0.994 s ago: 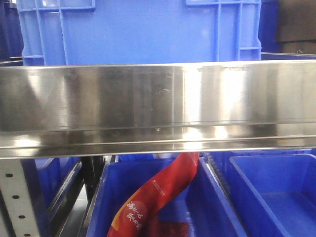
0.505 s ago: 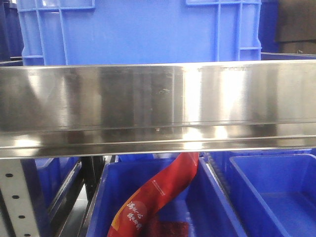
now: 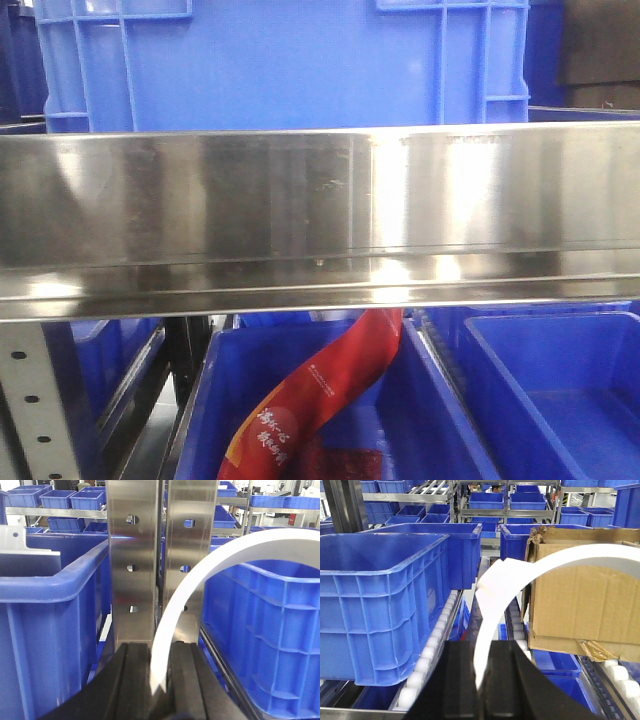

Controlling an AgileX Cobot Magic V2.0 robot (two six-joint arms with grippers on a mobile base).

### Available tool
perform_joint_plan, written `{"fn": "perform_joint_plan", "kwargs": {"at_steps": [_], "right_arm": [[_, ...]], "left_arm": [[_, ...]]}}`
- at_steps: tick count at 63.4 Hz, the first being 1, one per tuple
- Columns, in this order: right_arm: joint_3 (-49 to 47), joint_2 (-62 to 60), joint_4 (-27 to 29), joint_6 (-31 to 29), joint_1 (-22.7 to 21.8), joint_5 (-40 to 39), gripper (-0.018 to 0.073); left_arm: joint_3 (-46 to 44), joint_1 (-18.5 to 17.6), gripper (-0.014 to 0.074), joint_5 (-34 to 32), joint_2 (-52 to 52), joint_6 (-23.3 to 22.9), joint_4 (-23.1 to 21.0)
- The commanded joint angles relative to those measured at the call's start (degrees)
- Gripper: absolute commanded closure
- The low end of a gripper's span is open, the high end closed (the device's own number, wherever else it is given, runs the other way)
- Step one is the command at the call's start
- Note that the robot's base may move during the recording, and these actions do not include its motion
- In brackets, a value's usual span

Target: Grab PVC pipe and place in blue bin

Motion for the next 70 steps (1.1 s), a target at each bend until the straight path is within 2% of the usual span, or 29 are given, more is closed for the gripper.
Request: {"fn": "perform_joint_plan", "kwargs": {"at_steps": [1, 56, 70], "right_arm": [[0.09, -0.18, -0.48, -0.26, 0.04, -1.59, 0.0728], [0.09, -0.18, 0.86, -0.26, 0.04, -1.33, 0.0728], [0.09, -0.18, 2.66, -0.26, 0.04, -2.05, 0.0728]], "left_arm": [[-0.15, 0.19, 0.0707, -1.23, -0.24, -0.32, -0.59], [-0.15, 0.19, 0.0707, -3.11, -0.24, -0.32, -2.49], [-5.05, 0.19, 0.0707, -2.26, -0.24, -0.32, -3.04]]}}
